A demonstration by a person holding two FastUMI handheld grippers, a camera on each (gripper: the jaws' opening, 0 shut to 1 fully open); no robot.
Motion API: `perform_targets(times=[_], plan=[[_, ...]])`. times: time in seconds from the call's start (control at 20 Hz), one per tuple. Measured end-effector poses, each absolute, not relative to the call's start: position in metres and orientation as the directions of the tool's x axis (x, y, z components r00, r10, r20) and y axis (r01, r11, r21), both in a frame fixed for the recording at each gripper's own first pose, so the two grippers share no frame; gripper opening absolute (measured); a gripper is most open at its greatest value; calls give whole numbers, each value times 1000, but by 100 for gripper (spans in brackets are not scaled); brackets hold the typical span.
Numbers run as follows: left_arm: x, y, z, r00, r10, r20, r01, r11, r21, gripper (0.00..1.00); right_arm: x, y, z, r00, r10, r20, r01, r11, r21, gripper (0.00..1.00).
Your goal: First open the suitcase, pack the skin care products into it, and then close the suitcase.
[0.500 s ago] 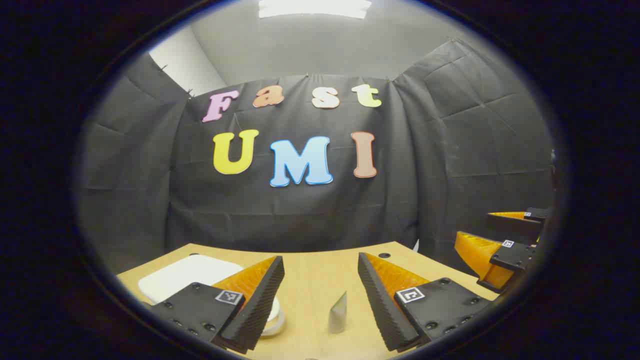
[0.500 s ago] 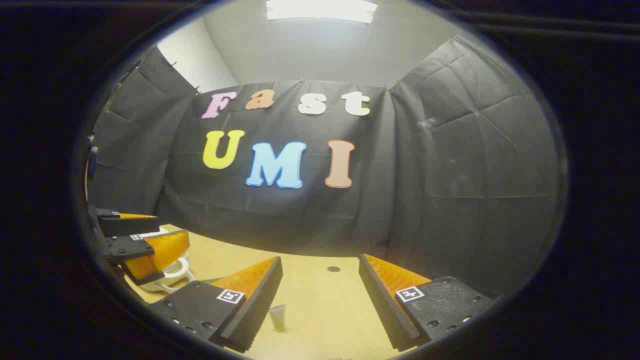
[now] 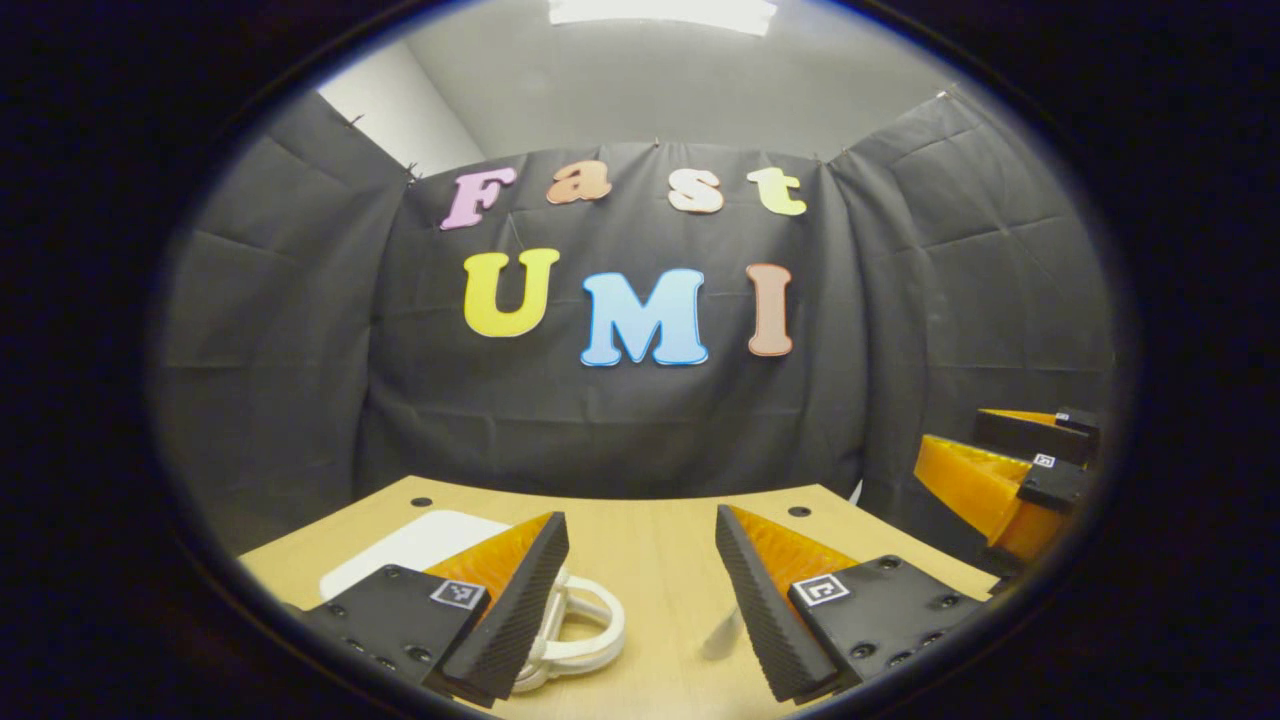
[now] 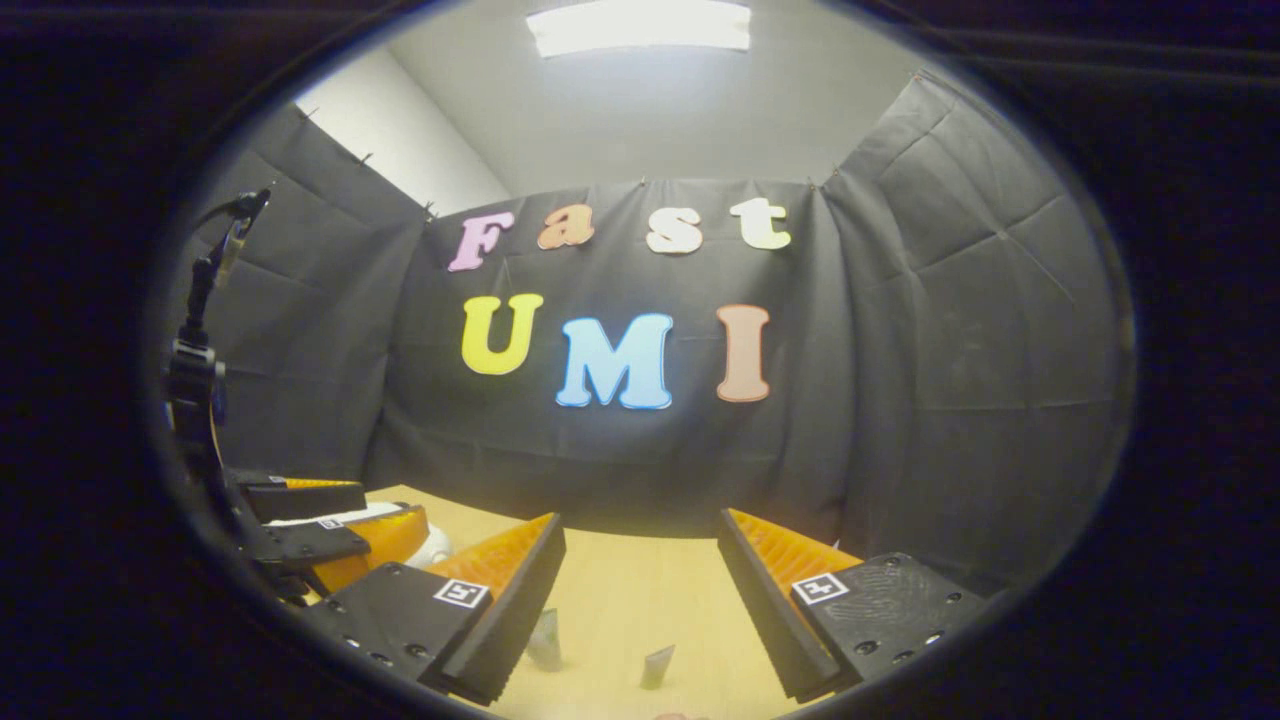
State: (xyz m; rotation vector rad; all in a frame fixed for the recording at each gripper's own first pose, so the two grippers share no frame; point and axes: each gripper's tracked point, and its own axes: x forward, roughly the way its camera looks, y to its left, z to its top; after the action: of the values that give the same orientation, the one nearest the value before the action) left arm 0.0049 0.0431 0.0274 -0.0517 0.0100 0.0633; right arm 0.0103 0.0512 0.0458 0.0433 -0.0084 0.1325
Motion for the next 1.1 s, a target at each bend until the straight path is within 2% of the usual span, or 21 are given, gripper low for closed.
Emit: perform_targets(times=[0.1, 0.35, 0.5, 0.65, 0.9, 1.1], plan=[[9, 43, 32, 998, 64, -10, -64, 997, -47, 95, 13, 51, 51, 989, 143, 25, -144, 989, 32, 94], [20, 51, 31, 993, 112, -32, -113, 993, -35, 94, 14, 60, 39, 973, 230, -31, -229, 973, 35, 94], [47, 48, 10, 987, 68, -149, -74, 997, -37, 95, 16, 58, 31, 967, 243, -73, -241, 970, 36, 94], [70, 49, -19, 960, 16, -281, -32, 998, -52, 95, 25, 53, 26, 973, 209, -98, -205, 977, 48, 94], [93, 55, -83, 841, -37, -539, -17, 995, -95, 96, 34, 52, 0, 969, 164, -185, -147, 984, 101, 94], [106, 68, -125, 739, -39, -672, -44, 993, -106, 96, 38, 56, -16, 954, 160, -253, -125, 981, 148, 94]])
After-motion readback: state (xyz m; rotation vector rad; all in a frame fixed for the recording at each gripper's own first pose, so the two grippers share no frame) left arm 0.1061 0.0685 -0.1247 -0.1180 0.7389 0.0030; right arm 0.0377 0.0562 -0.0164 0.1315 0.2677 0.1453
